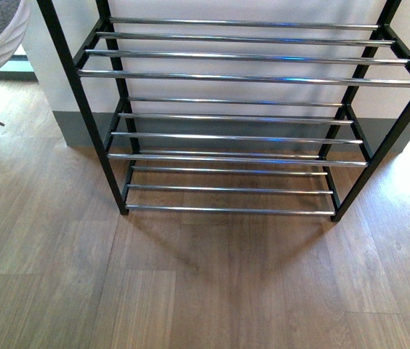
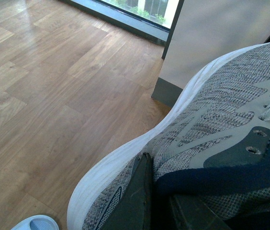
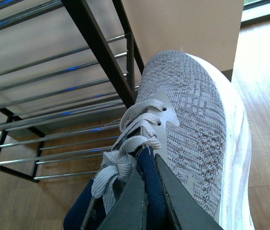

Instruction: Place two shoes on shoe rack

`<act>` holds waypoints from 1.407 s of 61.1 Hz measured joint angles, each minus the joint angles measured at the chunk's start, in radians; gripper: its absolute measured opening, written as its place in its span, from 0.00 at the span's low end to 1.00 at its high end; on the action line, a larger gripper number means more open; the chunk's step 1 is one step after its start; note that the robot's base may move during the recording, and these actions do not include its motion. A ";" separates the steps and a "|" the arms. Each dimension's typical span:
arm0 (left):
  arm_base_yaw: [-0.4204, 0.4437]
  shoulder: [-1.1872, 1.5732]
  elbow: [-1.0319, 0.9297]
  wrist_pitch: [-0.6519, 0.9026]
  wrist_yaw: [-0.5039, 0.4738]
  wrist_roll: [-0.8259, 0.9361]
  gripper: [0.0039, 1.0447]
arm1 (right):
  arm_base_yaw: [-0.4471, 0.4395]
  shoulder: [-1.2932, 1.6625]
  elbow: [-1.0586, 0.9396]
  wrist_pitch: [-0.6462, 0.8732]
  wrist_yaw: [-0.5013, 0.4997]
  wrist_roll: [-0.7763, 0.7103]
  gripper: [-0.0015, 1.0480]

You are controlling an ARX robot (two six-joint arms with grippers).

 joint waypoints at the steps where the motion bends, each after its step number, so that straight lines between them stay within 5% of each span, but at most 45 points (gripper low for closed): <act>1: 0.000 0.000 0.000 0.000 0.000 0.000 0.01 | 0.000 0.000 0.000 0.000 0.000 0.000 0.01; 86: 0.000 0.000 0.000 0.000 -0.003 0.000 0.01 | 0.000 0.000 0.000 0.000 -0.008 0.000 0.01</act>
